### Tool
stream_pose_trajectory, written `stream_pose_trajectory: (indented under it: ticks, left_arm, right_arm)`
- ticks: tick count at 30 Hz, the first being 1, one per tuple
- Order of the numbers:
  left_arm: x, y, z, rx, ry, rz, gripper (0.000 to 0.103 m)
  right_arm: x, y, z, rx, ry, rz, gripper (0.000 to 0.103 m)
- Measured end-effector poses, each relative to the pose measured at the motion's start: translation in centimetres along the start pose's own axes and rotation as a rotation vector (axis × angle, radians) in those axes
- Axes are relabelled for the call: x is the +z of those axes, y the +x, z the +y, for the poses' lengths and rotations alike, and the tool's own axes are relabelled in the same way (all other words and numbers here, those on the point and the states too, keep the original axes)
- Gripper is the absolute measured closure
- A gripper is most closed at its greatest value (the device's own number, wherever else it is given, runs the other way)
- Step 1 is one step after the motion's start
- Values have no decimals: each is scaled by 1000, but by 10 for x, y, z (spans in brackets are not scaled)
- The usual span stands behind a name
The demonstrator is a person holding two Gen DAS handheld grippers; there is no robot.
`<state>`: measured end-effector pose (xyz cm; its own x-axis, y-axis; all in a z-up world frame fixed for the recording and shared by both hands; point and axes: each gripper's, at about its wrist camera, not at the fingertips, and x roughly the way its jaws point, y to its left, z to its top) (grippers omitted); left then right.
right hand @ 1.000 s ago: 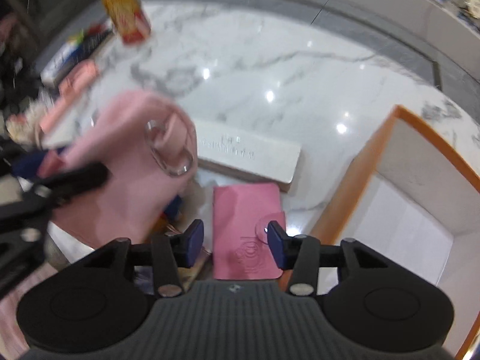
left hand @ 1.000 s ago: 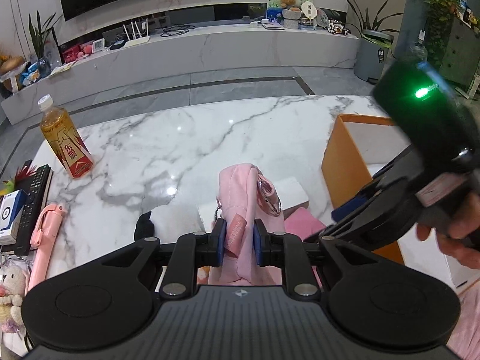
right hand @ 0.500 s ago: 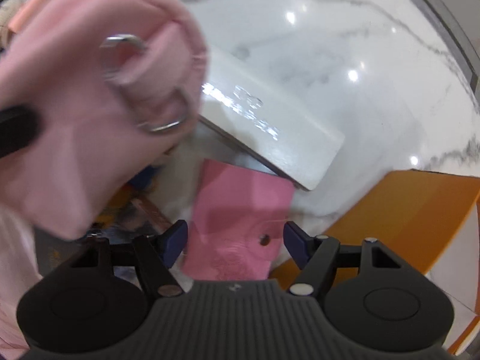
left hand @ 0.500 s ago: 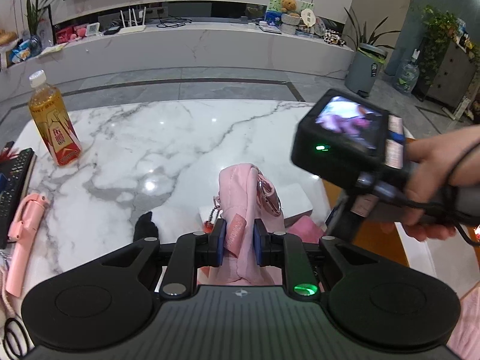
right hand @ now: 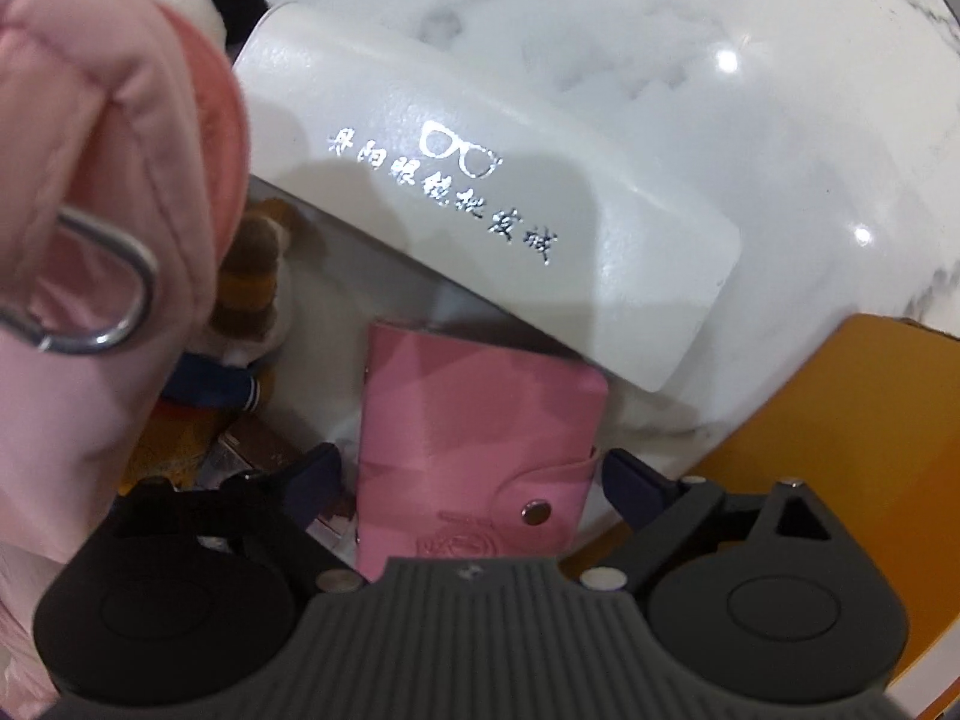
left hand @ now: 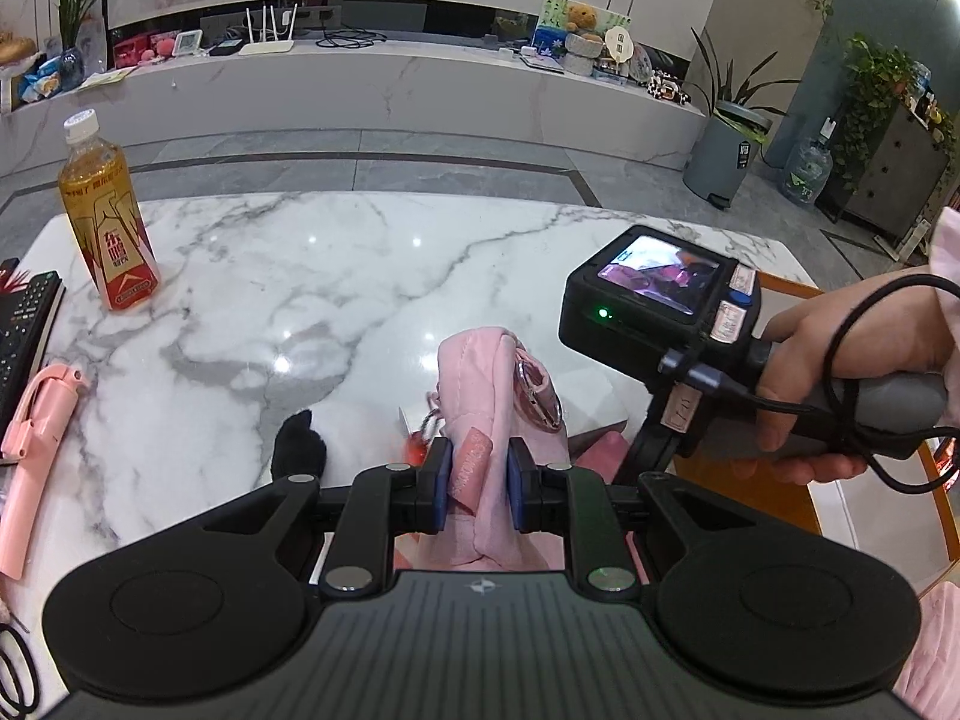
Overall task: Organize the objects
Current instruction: 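Lift and carry the pouch and wallet in both tools over the orange box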
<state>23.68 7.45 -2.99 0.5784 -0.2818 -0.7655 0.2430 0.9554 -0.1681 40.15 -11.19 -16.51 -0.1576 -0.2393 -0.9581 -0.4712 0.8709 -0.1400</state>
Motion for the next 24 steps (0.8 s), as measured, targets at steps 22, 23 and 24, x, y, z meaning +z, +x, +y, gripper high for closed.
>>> stream_pose_trajectory:
  ticks: [22,23,24]
  left_arm:
    - [-23,-24,1,81,-42,-6,81]
    - [-25,-27,2,88,-43,-7,81]
    - [-28,-30,4,94,-46,-7,81]
  right_arm:
    - [-54,-39,27,205,81,-230,21]
    - [-52,-35,33,222,86,-236,21]
    - [-59,-33,40,237,92,-241,21]
